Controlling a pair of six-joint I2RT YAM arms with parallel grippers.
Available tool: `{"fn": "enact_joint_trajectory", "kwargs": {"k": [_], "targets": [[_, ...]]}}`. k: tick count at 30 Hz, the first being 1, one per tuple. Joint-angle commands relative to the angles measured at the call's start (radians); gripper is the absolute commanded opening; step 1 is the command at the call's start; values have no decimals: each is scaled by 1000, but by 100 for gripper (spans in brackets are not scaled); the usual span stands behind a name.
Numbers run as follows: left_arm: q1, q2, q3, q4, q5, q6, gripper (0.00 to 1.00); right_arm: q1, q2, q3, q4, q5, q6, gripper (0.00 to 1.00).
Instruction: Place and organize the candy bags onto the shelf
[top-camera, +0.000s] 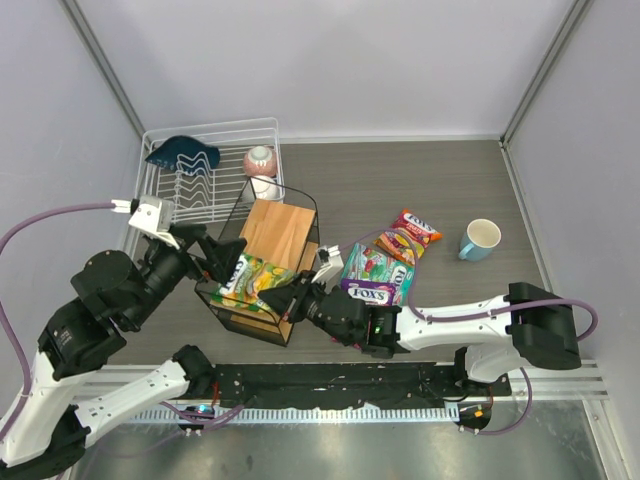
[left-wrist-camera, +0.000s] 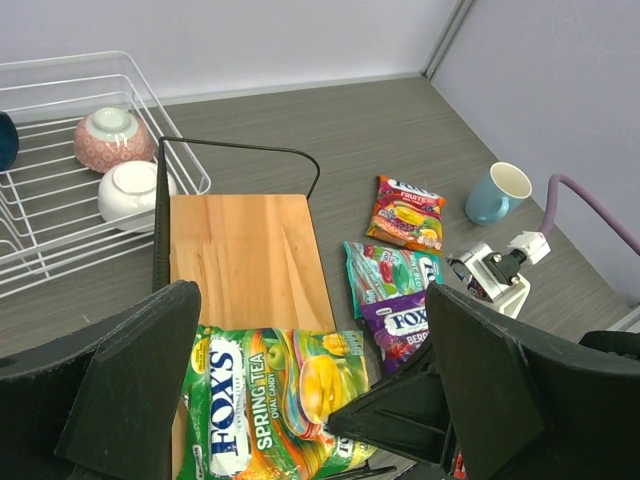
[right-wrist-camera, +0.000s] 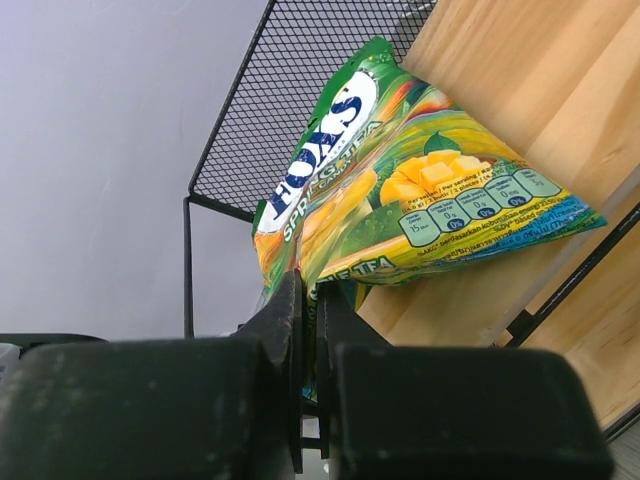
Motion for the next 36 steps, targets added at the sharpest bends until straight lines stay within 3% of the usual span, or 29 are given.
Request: {"fn": "enact_joint_trajectory", "kwargs": {"k": [1, 3, 15, 24, 26, 27, 36], "targets": [[3, -2, -7, 33, 0, 5, 100, 8, -25, -6, 72, 18, 17, 1], [3, -4, -10, 34, 3, 3, 100, 8, -28, -15, 72, 21, 18, 1], [5, -5, -21, 44, 7, -1, 100, 11, -45, -36, 52, 44, 15, 31], [3, -5, -30, 48, 11, -3, 100, 18, -59, -49, 75, 72, -6, 32], [3, -7, -32, 48, 11, -4, 100, 19, -56, -50, 90, 70, -14, 36], [3, -7, -32, 48, 11, -4, 100, 19, -53, -50, 96, 66, -17, 42], [3, -15, -30, 47, 11, 0, 100, 19, -44, -58, 141, 66, -16, 55]]}}
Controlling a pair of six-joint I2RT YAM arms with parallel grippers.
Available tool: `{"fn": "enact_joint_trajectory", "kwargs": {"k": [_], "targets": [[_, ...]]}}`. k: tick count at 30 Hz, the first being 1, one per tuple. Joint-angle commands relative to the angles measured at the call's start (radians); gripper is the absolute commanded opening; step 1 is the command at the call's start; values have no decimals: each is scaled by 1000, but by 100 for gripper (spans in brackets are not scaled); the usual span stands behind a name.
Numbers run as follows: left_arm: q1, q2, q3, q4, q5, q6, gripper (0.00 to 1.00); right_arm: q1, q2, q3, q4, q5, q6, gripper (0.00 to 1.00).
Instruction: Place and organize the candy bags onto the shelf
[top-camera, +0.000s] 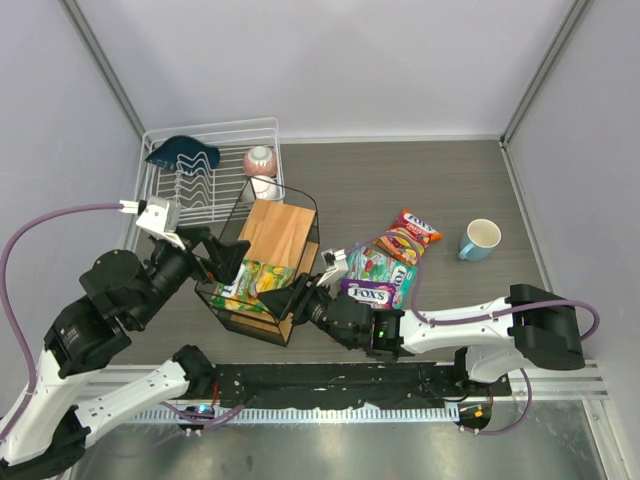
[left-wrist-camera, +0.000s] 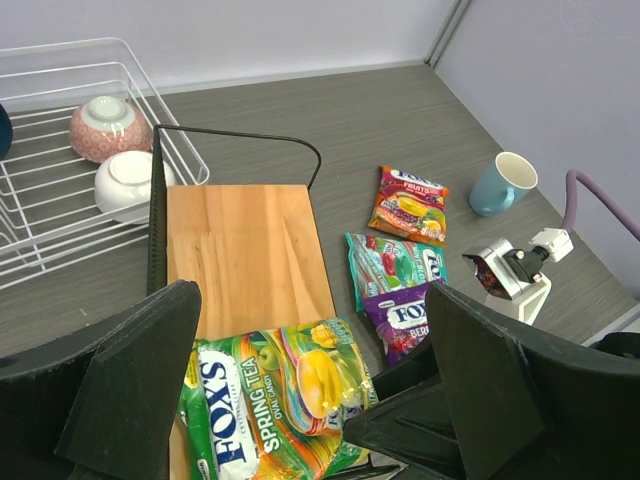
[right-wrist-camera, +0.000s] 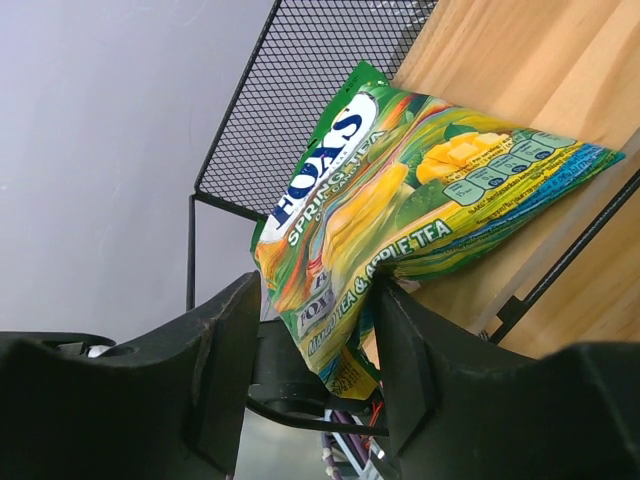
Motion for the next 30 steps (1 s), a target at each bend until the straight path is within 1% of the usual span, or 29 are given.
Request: {"fn": "enact_joint_trajectory", "kwargs": {"k": [1, 11, 17, 24, 30], "targets": [[3, -12, 2, 35, 7, 4, 100, 6, -26, -10, 78, 41, -5, 55], [3, -18, -3, 35, 11, 6, 100, 4, -60, -20, -20, 96, 96, 57], [3, -18, -3, 35, 13, 4, 100, -5, -68, -20, -73, 89, 156, 57], [3, -15, -3, 40, 16, 6, 100, -17, -79, -37, -79, 87, 177, 58], [3, -17, -3, 37, 16, 6, 100, -66, -102, -89, -21, 49, 211, 59]]}}
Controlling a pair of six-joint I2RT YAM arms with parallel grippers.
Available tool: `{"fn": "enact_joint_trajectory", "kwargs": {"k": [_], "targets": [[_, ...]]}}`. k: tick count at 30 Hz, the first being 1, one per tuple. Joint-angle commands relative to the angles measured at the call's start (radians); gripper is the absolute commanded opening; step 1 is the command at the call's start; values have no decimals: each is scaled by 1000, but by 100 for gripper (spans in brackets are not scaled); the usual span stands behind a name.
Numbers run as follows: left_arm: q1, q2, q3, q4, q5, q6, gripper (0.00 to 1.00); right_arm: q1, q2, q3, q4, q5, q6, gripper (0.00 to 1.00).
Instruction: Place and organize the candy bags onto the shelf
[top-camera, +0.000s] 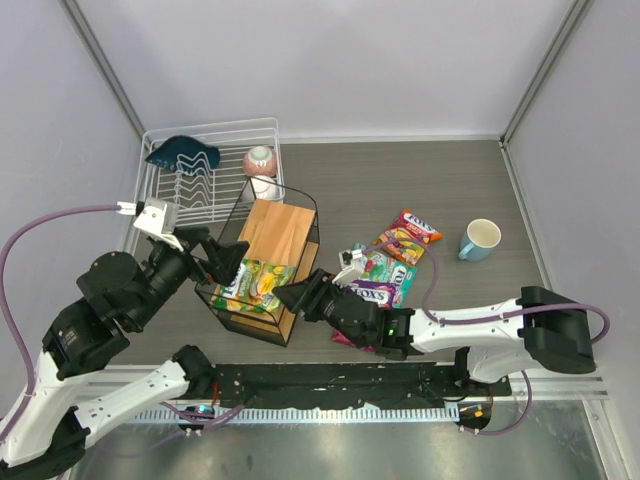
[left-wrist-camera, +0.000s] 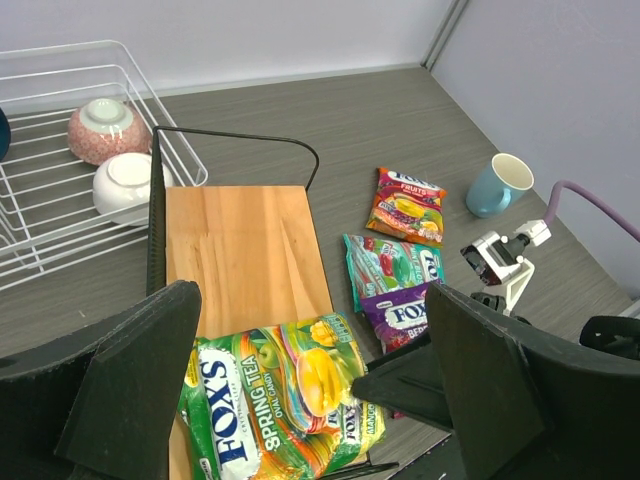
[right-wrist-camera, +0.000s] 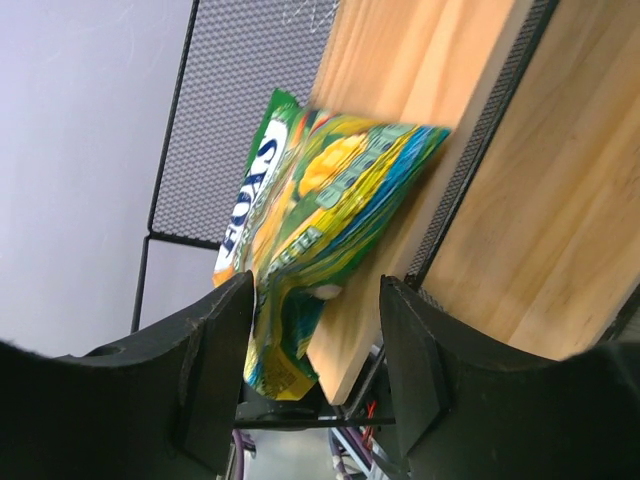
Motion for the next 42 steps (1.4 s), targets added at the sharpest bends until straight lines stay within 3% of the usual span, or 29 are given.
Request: {"fn": "enact_joint_trajectory", "kwargs": {"k": [1, 9, 18, 21, 28, 31, 42], "targets": [[3, -7, -1, 37, 11, 7, 100, -36, -51, -27, 65, 1, 41, 59], [3, -7, -5, 38, 6, 7, 100, -65, -54, -32, 97, -30, 31, 58], [3, -12, -7, 34, 3, 8, 100, -73, -15, -20, 131, -71, 35, 50], [3, -17, -8, 32, 2, 8, 100, -75, -5, -20, 132, -77, 40, 44], [3, -21, -11, 31, 0, 8, 100, -75, -5, -33, 139, -73, 57, 10], [3, -21, -13, 32, 2, 8, 100, -75, -18, -50, 149, -64, 60, 4], [3, -24, -21, 37, 3, 7, 100, -55, -61, -87, 178, 25, 54, 1]]}}
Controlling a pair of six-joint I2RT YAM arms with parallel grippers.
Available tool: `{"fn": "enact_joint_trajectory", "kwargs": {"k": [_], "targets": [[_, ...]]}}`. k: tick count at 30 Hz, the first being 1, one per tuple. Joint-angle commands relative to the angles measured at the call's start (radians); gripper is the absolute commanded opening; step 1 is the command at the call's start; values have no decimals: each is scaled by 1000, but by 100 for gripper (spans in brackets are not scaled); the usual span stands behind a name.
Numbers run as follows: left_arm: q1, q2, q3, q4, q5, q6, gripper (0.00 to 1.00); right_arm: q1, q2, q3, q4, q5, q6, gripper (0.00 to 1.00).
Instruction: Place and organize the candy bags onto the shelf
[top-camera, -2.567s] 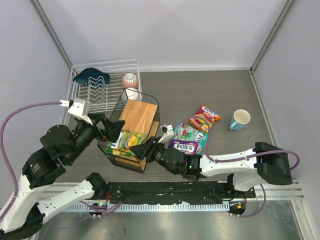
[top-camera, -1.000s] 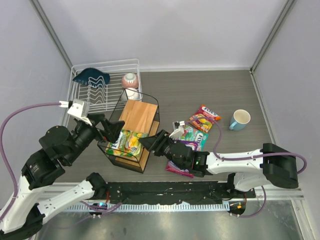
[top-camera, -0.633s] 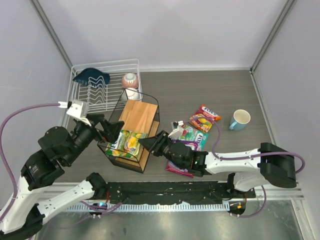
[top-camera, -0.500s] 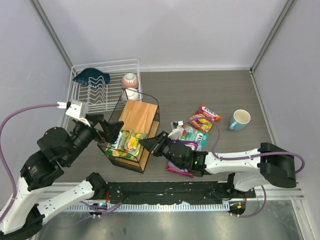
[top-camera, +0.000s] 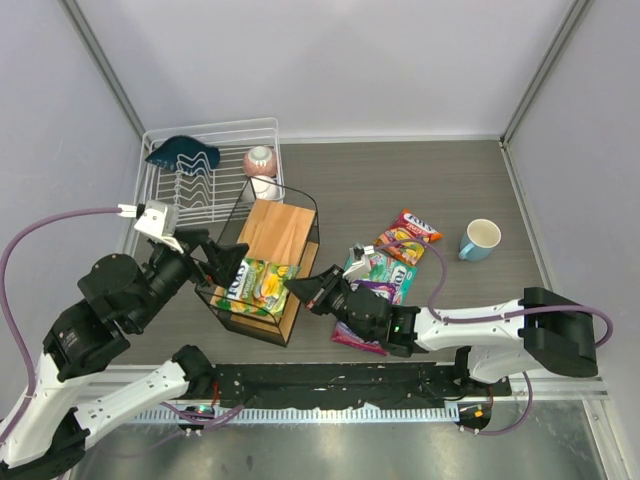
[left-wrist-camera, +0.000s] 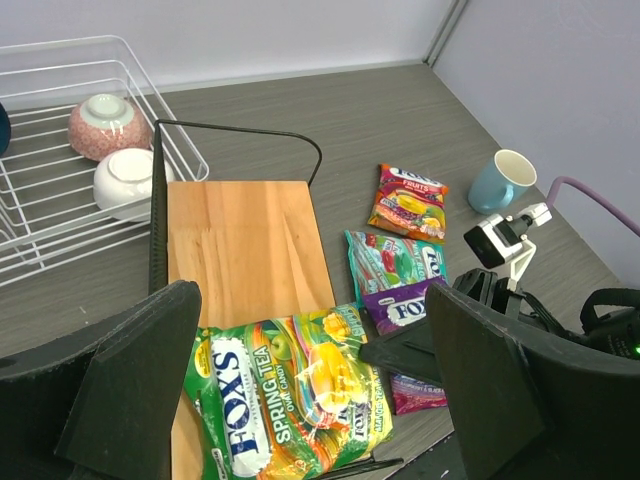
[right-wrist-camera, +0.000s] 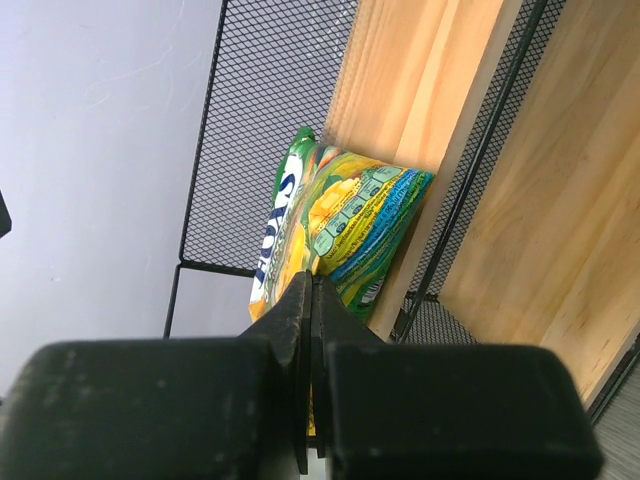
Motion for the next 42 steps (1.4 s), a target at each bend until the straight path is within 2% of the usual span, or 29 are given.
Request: {"fn": "enact_joint_trajectory", "kwargs": {"k": [1, 11, 22, 34, 35, 36, 39, 41, 42], "targets": [[3, -10, -2, 37, 2, 7, 100, 16, -32, -4, 59, 83, -5, 1], [3, -15, -7, 35, -3, 7, 100, 51, -3, -7, 162, 180, -39, 1], [3, -26, -8, 26, -12, 10, 100, 63, 65, 34, 188, 204, -49, 1], [5, -27, -17, 27, -12, 13, 100, 105, 57, 34, 220, 296, -106, 1], [3, -27, -19, 29, -10, 13, 100, 105, 60, 37, 220, 295, -114, 7], [3, -29, -19, 29, -10, 11, 100, 106, 60, 39, 220, 292, -114, 23], [3, -29, -20, 31, -12, 11, 100, 106, 52, 34, 222, 284, -128, 50], [5, -27, -19, 31, -12, 13, 100, 108, 42, 29, 219, 281, -147, 63], [3, -27, -19, 31, -13, 13, 100, 108, 25, 29, 211, 284, -152, 66]]}}
